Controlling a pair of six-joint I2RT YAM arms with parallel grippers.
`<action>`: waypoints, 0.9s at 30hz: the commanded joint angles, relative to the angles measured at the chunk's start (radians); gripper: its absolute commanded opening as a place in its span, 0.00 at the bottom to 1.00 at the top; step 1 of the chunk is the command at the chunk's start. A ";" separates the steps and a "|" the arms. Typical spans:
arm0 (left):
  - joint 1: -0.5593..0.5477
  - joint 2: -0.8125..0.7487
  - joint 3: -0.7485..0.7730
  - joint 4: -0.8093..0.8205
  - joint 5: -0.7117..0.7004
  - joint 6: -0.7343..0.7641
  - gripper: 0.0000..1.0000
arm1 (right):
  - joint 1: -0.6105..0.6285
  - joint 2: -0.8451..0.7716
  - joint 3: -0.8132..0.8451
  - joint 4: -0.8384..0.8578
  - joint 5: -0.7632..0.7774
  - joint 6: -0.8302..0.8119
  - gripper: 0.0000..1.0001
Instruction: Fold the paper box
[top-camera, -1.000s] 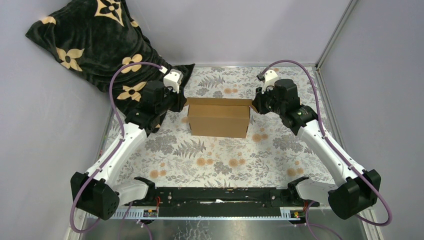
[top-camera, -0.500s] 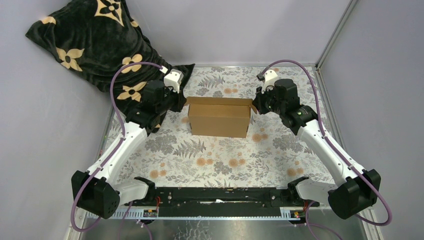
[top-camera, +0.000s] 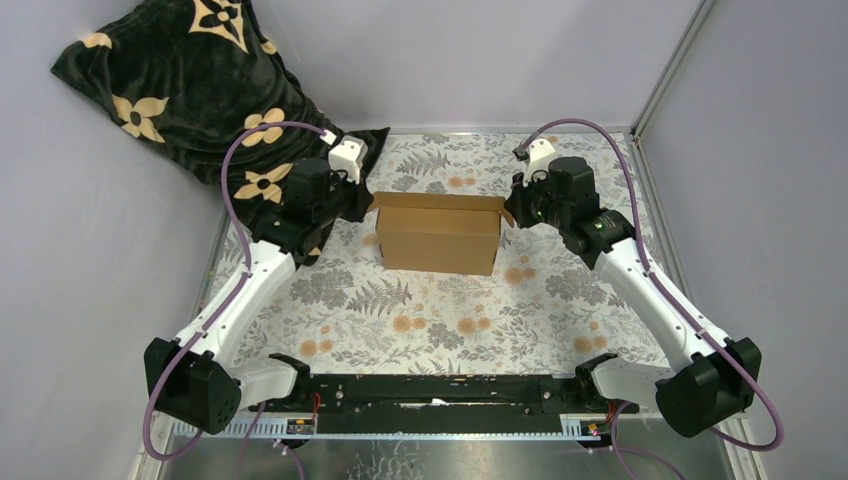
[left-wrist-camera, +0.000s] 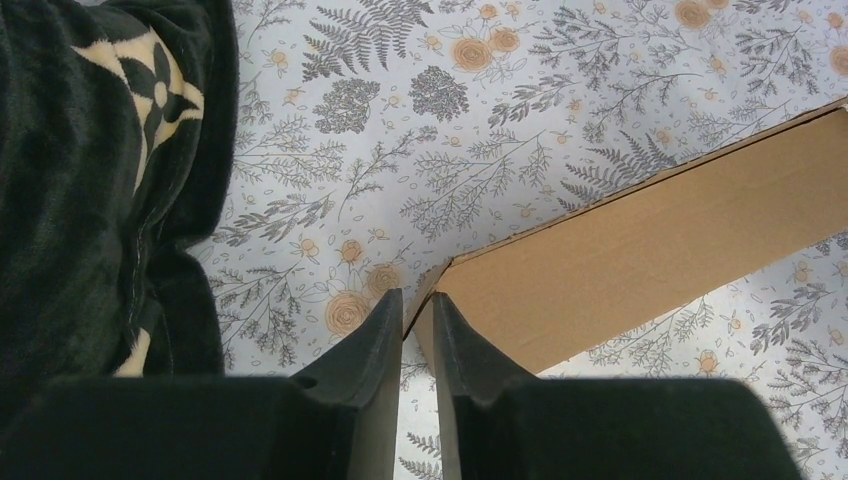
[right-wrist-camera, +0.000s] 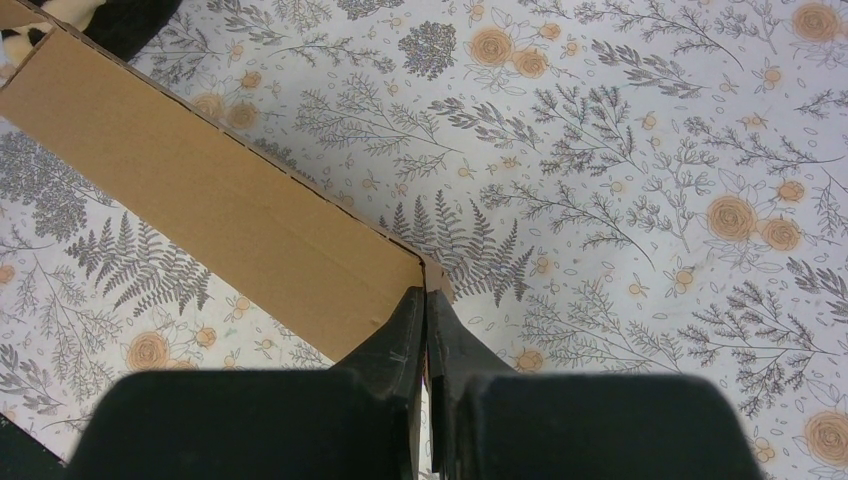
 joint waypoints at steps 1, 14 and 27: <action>0.006 0.014 0.047 0.019 0.015 -0.018 0.22 | 0.012 0.002 0.058 0.034 -0.006 0.007 0.03; 0.005 0.030 0.058 0.003 -0.004 -0.018 0.27 | 0.023 0.011 0.062 0.028 0.001 0.010 0.00; 0.006 0.040 0.063 -0.006 -0.022 -0.014 0.11 | 0.028 0.020 0.066 0.024 0.003 0.008 0.00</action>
